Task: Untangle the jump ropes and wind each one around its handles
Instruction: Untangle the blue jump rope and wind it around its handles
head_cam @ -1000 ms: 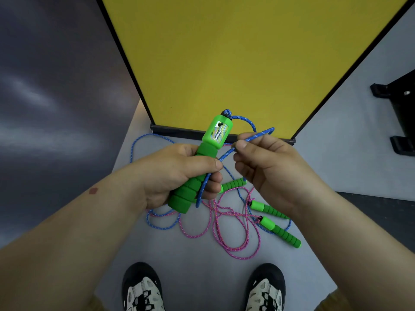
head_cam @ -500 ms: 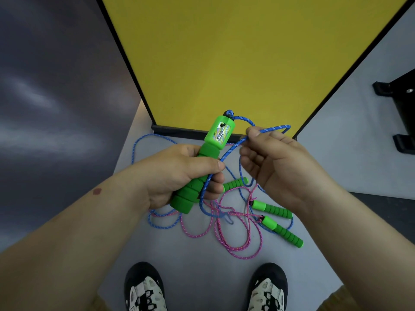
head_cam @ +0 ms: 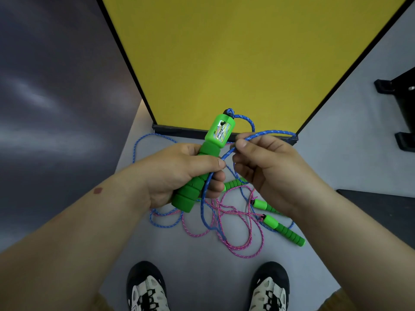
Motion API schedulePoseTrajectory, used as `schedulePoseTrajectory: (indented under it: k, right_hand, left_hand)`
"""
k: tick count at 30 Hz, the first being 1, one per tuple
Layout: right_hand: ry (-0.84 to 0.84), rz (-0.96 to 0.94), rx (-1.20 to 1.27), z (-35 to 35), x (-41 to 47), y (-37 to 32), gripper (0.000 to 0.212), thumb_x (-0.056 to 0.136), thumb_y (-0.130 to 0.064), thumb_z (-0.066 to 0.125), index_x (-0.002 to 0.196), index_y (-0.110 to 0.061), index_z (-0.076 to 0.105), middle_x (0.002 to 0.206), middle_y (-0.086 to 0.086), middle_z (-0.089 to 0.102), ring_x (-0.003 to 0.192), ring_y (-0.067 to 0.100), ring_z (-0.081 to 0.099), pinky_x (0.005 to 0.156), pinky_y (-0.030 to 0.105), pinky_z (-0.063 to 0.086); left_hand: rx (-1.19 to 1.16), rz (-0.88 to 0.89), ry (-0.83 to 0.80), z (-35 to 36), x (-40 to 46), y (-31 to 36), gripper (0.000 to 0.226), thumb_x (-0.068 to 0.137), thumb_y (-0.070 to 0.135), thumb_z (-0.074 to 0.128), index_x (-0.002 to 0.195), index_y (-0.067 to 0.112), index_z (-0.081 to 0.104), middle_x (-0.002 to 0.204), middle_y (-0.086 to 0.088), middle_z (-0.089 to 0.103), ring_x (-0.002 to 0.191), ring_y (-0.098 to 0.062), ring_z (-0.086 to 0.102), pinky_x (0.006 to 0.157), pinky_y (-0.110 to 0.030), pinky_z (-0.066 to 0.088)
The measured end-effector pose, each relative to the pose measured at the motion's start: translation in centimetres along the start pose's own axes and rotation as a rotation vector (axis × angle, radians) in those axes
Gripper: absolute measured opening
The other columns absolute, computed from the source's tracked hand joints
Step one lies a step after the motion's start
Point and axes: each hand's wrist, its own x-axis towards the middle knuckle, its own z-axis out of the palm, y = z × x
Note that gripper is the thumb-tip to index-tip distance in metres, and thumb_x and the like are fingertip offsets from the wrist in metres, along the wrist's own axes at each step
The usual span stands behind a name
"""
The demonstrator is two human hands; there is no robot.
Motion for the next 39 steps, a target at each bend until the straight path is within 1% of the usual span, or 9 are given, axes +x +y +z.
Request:
schedulePoseTrajectory:
  k: [5,8,12,16,22,28,31,34,39]
  right_hand:
    - [0.142,-0.068,0.083,-1.3,0.9,-1.3,0.003,0.094,-0.013,0.066,0.094,-0.013,0.068,0.075,0.001,0.064,0.070,0.011,0.062,0.069,0.024,0.053]
    - [0.169,-0.068,0.122,-1.7,1.0,-1.6,0.002,0.094,-0.015,0.066,0.095,-0.014,0.068,0.079,0.000,0.065,0.070,0.011,0.063,0.069,0.024,0.054]
    - [0.100,-0.009,0.098,-1.2,0.7,-0.9,0.004,0.093,-0.017,0.067,0.093,-0.013,0.066,0.079,0.001,0.064,0.070,0.011,0.063,0.070,0.025,0.054]
    - [-0.024,0.049,0.040,-0.2,0.0,0.1,0.004,0.092,-0.014,0.066,0.093,-0.010,0.066,0.073,0.004,0.065,0.070,0.013,0.063,0.066,0.023,0.054]
    - [-0.117,0.069,-0.019,0.4,-0.5,0.6,0.006,0.092,-0.010,0.065,0.096,-0.011,0.070,0.086,0.010,0.070,0.077,0.017,0.066,0.067,0.023,0.055]
    - [0.009,0.028,0.028,0.0,0.0,-0.1,0.004,0.092,-0.009,0.066,0.093,-0.012,0.069,0.070,0.001,0.065,0.067,0.011,0.062,0.065,0.023,0.053]
    - [0.086,-0.004,0.073,-0.8,0.5,-0.9,0.005,0.093,-0.012,0.067,0.088,-0.015,0.068,0.072,-0.001,0.063,0.068,0.010,0.062,0.068,0.024,0.052]
    - [0.136,-0.032,0.123,-1.6,0.8,-1.6,0.001,0.093,-0.014,0.067,0.094,-0.013,0.067,0.076,0.000,0.063,0.069,0.010,0.061,0.068,0.023,0.053]
    - [0.119,-0.001,0.155,-1.8,0.9,-1.6,0.014,0.093,-0.018,0.069,0.101,-0.011,0.062,0.080,0.002,0.061,0.069,0.011,0.060,0.067,0.023,0.054]
  left_hand:
    - [0.014,0.002,-0.008,0.0,0.1,-0.1,0.007,0.096,0.008,0.063,0.096,0.001,0.062,0.074,-0.009,0.069,0.063,-0.019,0.068,0.063,-0.031,0.059]
    - [0.020,0.009,-0.015,0.0,0.1,-0.1,0.007,0.096,0.008,0.062,0.095,0.001,0.062,0.073,-0.010,0.068,0.063,-0.019,0.068,0.063,-0.031,0.059]
    - [0.021,0.013,-0.023,0.1,0.1,-0.1,0.008,0.096,0.007,0.062,0.099,0.000,0.062,0.073,-0.010,0.067,0.062,-0.019,0.067,0.063,-0.031,0.059]
    - [0.017,0.011,-0.009,0.2,0.1,0.0,0.005,0.096,0.007,0.062,0.094,0.003,0.063,0.071,-0.008,0.068,0.062,-0.018,0.068,0.061,-0.032,0.060]
    - [0.017,0.016,-0.016,0.3,0.0,0.1,0.007,0.096,0.006,0.061,0.092,0.003,0.065,0.069,-0.007,0.067,0.060,-0.017,0.066,0.063,-0.032,0.061]
    - [0.008,0.005,0.007,0.1,0.1,-0.1,0.006,0.095,0.008,0.063,0.097,0.002,0.063,0.071,-0.008,0.069,0.061,-0.018,0.068,0.063,-0.033,0.062]
    - [0.013,0.009,0.000,0.0,0.1,-0.1,0.006,0.095,0.009,0.063,0.096,0.003,0.062,0.072,-0.008,0.069,0.062,-0.018,0.069,0.063,-0.032,0.060]
    - [0.022,0.012,-0.010,0.0,0.1,-0.1,0.007,0.096,0.009,0.062,0.093,0.003,0.062,0.072,-0.008,0.069,0.062,-0.018,0.068,0.063,-0.031,0.060]
    - [0.025,0.013,-0.008,0.2,0.0,0.0,0.007,0.096,0.008,0.062,0.092,0.002,0.062,0.072,-0.009,0.068,0.062,-0.018,0.068,0.061,-0.031,0.059]
